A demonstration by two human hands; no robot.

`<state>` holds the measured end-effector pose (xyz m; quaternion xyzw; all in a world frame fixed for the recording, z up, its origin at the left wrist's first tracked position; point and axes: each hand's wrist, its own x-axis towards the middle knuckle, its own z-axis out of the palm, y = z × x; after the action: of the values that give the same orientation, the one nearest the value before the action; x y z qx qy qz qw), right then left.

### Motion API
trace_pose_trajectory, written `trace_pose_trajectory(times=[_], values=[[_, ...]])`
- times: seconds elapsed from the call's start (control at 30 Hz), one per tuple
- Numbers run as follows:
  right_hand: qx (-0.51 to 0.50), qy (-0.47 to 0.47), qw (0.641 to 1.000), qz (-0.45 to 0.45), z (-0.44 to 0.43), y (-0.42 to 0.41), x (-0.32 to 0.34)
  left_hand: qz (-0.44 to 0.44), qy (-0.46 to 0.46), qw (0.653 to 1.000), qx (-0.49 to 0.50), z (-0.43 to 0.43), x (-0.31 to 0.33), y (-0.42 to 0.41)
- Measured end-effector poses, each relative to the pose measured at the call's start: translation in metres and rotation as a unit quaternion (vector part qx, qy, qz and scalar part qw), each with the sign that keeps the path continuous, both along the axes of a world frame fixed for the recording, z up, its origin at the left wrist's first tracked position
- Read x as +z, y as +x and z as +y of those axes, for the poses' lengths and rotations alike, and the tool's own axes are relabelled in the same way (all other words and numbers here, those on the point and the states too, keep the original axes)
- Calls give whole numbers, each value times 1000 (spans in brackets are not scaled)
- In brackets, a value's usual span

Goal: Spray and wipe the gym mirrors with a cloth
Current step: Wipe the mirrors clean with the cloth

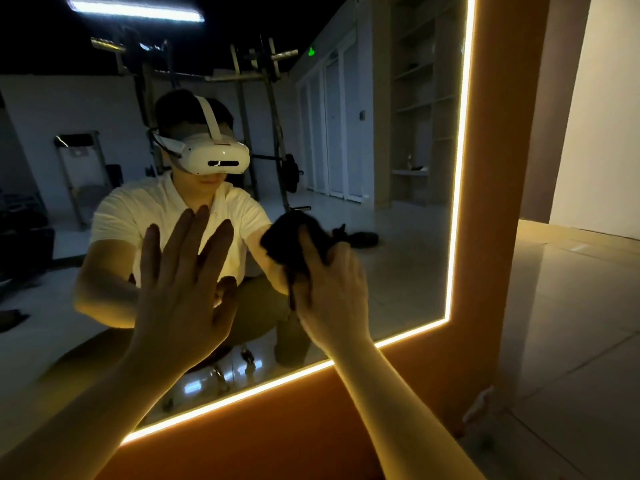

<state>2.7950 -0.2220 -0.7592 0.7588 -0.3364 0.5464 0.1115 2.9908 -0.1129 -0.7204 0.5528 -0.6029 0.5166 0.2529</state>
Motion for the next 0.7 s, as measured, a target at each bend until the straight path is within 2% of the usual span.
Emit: trace_pose_trajectory(times=[0.07,0.13,0.2,0.27,0.37,0.43,0.5,0.53,0.6,0.7], values=[[-66,62,993,-75,-29,-34,8,-15,13,1000,11,-5,1,-1],[-147,127,971,-138,-54,-64,16,-13,19,1000,19,-8,-1,-3],[-196,141,957,-162,-66,-70,24,-14,22,999,24,-8,-2,-4],[-170,120,966,-156,-62,-55,35,-15,24,999,28,-7,-2,-6],[-37,60,985,-155,-35,-12,51,-9,30,999,26,-1,1,-10],[43,-10,996,-77,-11,16,59,-3,24,1000,6,2,7,-10],[107,-89,990,25,5,31,66,6,1,1000,-15,5,19,-7],[131,-115,984,49,4,33,70,12,-14,1000,-16,6,27,-5],[134,-141,981,20,-8,23,83,20,-35,999,-16,6,47,-3],[23,-101,990,-96,-47,-9,113,4,-44,999,-19,0,79,-5]])
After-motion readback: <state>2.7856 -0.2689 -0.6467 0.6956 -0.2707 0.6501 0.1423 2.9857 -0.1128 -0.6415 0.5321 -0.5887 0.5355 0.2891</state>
